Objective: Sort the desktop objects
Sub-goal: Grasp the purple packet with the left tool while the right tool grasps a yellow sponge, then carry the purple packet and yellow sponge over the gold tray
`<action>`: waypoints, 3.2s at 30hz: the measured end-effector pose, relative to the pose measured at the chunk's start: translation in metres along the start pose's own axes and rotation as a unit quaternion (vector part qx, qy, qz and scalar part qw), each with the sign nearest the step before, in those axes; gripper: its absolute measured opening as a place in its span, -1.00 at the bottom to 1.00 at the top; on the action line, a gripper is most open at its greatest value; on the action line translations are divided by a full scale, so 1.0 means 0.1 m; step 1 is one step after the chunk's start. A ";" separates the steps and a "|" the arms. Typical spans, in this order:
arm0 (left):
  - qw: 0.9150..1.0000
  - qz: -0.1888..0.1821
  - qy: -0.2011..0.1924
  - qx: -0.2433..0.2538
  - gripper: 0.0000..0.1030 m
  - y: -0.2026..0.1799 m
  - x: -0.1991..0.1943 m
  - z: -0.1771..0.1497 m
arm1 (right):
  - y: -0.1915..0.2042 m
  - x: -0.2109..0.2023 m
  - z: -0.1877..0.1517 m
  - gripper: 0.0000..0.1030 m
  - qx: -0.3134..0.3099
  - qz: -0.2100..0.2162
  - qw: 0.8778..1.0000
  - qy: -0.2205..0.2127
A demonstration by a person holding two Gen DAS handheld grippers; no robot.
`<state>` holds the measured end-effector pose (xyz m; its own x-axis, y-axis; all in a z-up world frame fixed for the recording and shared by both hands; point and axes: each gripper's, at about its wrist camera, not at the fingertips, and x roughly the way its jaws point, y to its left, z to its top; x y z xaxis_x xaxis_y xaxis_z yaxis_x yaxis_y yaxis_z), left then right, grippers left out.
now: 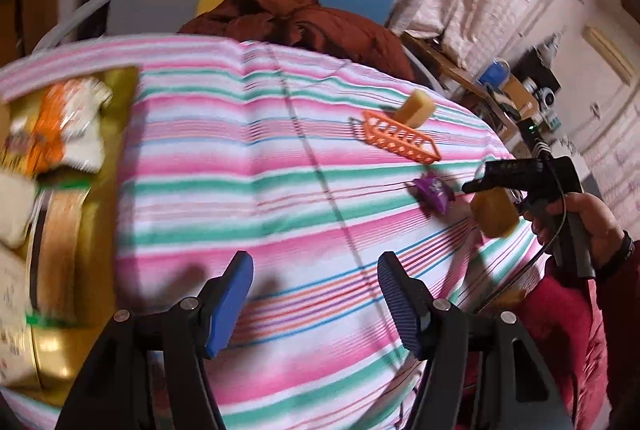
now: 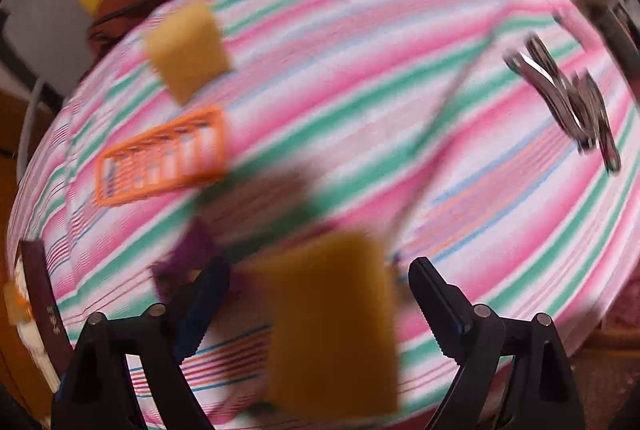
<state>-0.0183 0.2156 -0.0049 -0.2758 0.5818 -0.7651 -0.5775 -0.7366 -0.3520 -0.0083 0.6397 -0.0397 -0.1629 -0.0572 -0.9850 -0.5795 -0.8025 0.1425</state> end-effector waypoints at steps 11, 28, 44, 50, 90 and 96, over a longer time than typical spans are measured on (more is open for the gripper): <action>0.988 -0.058 0.071 0.122 0.28 -0.86 0.83 0.41 | -0.10 0.01 -0.01 0.14 0.005 0.094 0.995 0.016; 0.956 -0.057 0.089 0.274 0.22 -1.70 1.68 0.57 | -0.19 -0.12 -0.18 0.19 -0.078 0.054 0.994 0.062; 0.986 -0.088 0.009 0.141 -0.18 -0.92 1.37 0.35 | -0.30 -0.26 -0.17 -0.01 -0.086 0.088 0.992 0.027; 0.991 -0.093 -0.021 0.091 -0.18 -0.62 1.11 0.16 | -0.34 -0.36 -0.25 -0.01 -0.078 0.095 0.992 0.011; 0.984 -0.063 -0.165 -0.033 -0.26 0.70 -0.93 -0.62 | 2.75 -0.51 -1.49 -0.01 -0.273 0.268 0.924 -0.019; 0.992 -0.011 -0.123 -0.038 -0.26 1.11 -0.89 -0.45 | 3.27 -0.54 -1.59 -0.01 -0.301 0.280 0.911 -0.016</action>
<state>-0.0235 0.0665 -0.0006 -0.4481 0.6572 -0.6061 -0.5276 -0.7417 -0.4141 -0.0621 0.2865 0.0449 -0.3270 -0.5490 -0.7692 0.1436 -0.8333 0.5338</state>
